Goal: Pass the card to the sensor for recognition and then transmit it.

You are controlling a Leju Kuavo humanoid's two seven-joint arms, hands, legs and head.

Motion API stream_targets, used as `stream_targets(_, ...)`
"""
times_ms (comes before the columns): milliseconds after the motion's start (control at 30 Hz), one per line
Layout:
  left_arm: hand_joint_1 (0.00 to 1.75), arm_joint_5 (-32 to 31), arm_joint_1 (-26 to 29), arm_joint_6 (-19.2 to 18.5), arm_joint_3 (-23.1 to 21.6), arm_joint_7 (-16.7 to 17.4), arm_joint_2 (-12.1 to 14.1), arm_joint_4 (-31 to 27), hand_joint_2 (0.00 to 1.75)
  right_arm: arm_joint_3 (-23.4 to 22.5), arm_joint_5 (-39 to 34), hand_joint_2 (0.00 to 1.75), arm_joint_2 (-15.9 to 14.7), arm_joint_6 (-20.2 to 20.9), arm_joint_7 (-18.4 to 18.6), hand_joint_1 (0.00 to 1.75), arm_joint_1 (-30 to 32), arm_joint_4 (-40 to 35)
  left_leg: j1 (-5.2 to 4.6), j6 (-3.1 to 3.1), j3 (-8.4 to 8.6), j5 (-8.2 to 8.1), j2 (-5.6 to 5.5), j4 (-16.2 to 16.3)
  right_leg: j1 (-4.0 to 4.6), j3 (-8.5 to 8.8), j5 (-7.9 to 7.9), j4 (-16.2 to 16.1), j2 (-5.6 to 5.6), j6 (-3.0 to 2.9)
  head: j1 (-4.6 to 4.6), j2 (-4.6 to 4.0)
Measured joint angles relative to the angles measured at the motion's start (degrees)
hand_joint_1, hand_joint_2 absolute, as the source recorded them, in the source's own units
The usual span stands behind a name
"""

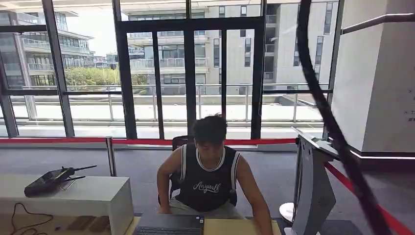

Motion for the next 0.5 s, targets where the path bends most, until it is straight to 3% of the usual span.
stream_targets(500, 0.0, -0.3, 0.0, -0.3, 0.0, 0.0, 0.0, 0.0, 1.75, 0.5, 0.0, 1.75, 0.8, -0.5, -0.1, 1.75, -0.1, 1.6, 0.01, 0.0, 0.08, 0.0, 0.01, 0.0, 0.01, 0.09, 0.0, 0.0, 0.0, 0.0, 0.0, 0.0)
